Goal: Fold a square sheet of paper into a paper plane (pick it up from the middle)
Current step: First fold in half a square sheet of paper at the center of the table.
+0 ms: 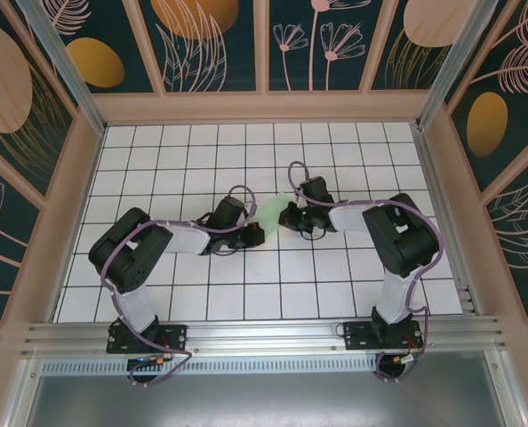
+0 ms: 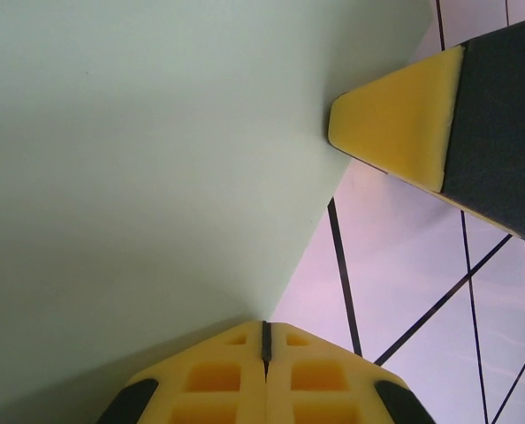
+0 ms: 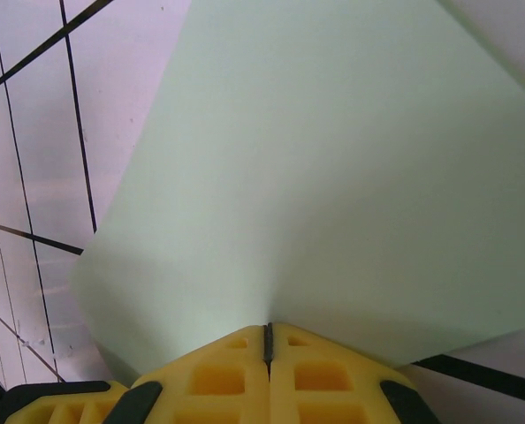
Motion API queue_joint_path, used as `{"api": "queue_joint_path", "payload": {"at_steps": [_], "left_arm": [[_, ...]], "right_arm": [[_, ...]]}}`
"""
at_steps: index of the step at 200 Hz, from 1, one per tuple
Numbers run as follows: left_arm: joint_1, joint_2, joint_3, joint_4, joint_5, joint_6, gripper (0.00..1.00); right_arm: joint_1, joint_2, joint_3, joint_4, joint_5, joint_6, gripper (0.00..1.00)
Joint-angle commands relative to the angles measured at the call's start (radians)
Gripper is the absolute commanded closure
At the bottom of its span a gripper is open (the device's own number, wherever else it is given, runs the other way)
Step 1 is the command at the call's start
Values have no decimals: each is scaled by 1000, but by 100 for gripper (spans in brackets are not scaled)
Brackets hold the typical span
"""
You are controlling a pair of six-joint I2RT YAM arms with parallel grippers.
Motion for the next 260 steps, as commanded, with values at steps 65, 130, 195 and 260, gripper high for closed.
{"api": "queue_joint_path", "payload": {"at_steps": [65,130,195,260], "left_arm": [[-1,-51,-146,-229,0,58,100],[-1,-105,-128,-296,-86,108,100],[53,-324,-71,-220,-195,76,93],[222,-379,-94,-148,-303,-31,65]], "right_arm": [[2,87,-17,-159,111,-18,100],[3,77,-16,-159,111,-23,100],[6,113,74,-176,41,-197,100],[48,33,269,-248,99,-204,100]]}}
